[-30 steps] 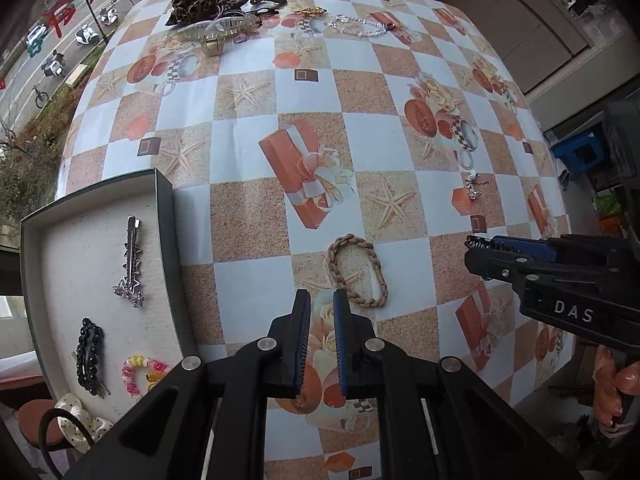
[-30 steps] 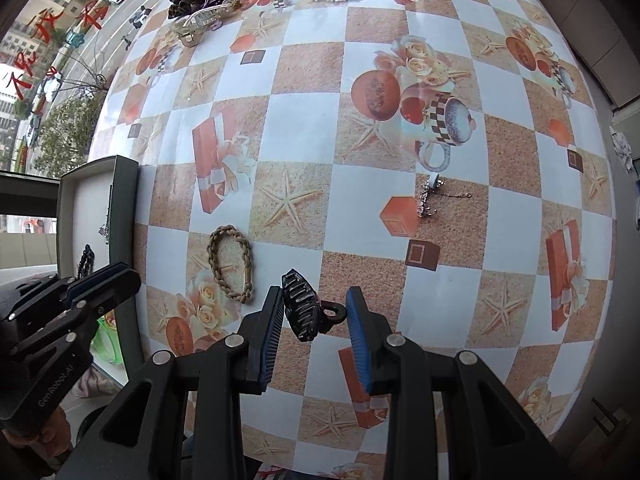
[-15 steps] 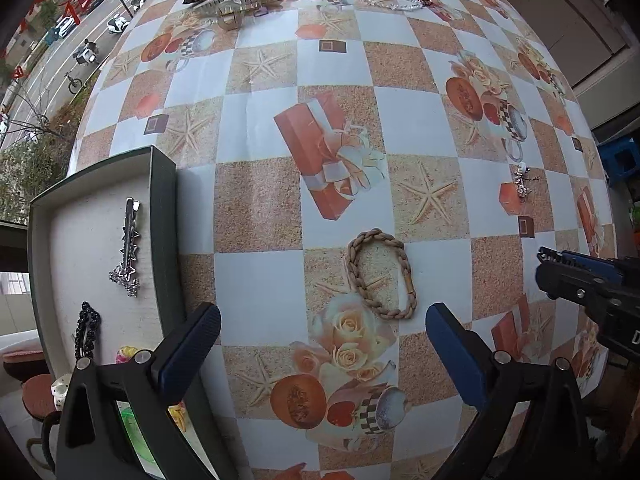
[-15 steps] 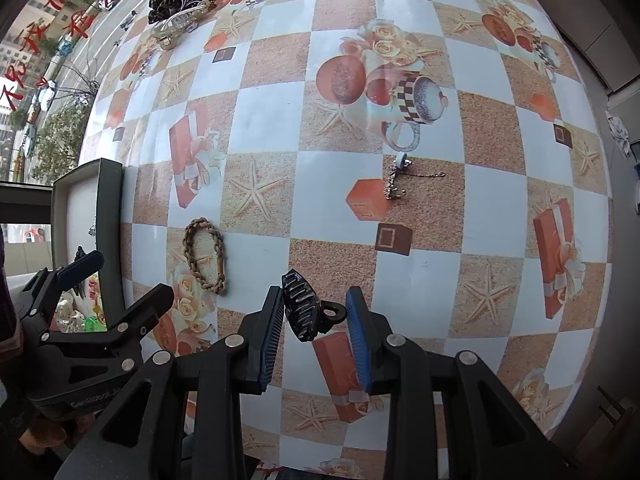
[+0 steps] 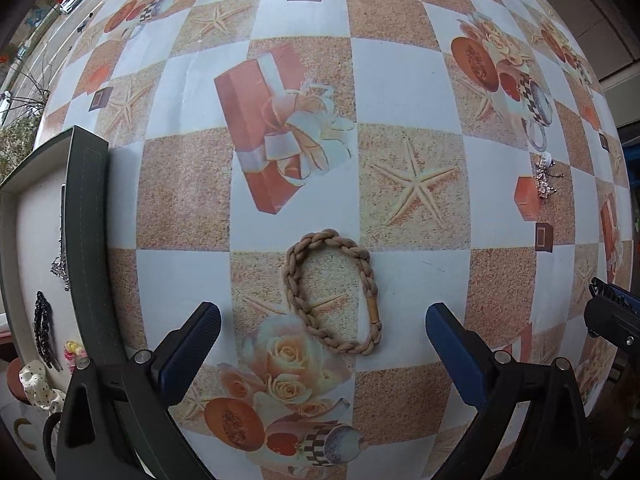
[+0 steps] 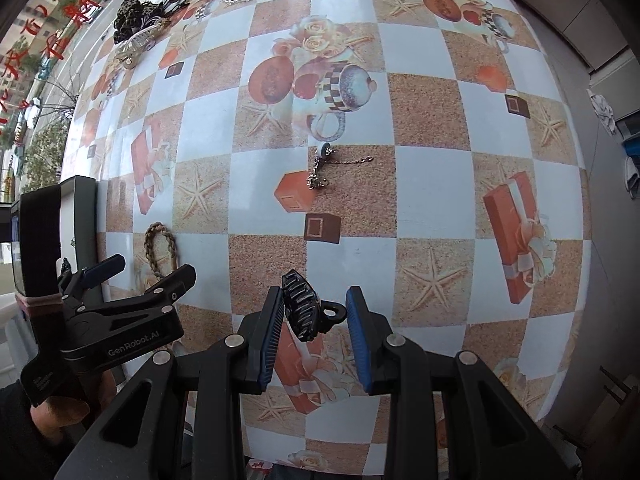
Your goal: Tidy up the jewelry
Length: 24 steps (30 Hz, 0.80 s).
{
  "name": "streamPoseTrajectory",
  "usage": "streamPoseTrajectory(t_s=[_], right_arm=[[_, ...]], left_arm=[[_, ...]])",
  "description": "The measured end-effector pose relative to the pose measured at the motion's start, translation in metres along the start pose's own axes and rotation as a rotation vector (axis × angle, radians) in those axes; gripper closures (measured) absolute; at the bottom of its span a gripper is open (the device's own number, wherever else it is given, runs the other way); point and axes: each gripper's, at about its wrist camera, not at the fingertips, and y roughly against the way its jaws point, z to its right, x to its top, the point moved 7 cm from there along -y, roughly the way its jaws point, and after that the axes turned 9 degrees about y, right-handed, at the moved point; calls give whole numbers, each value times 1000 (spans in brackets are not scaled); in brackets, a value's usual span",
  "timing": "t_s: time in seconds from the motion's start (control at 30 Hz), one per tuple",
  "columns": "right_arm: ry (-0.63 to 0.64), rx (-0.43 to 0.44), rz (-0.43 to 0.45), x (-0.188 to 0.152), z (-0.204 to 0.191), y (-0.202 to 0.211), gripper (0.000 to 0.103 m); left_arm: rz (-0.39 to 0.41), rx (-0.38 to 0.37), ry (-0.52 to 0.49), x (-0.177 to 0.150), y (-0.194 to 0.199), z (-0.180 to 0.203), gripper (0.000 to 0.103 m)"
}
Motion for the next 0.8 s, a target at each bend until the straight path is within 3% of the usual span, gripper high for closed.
streamPoseTrajectory(t_s=[0.57,0.67,0.73,0.77,0.8], right_arm=[[-11,-1,-2,1,5,-2,68],[-10,0,0,1,4,-3,68],[-10,0,0,1,4,-3,68],[-10,1,0,1,3,-3,68],[-9,1,1,2,2,-3,68]], left_arm=[[-5,8,-43,0,-6,14,1],[24,3,-90,-2,5,19,22],[39,-1,-125,-4,11,25,48],[42,-3,-136,-4,13,27,55],[44,-5,-141,-4,15,28,68]])
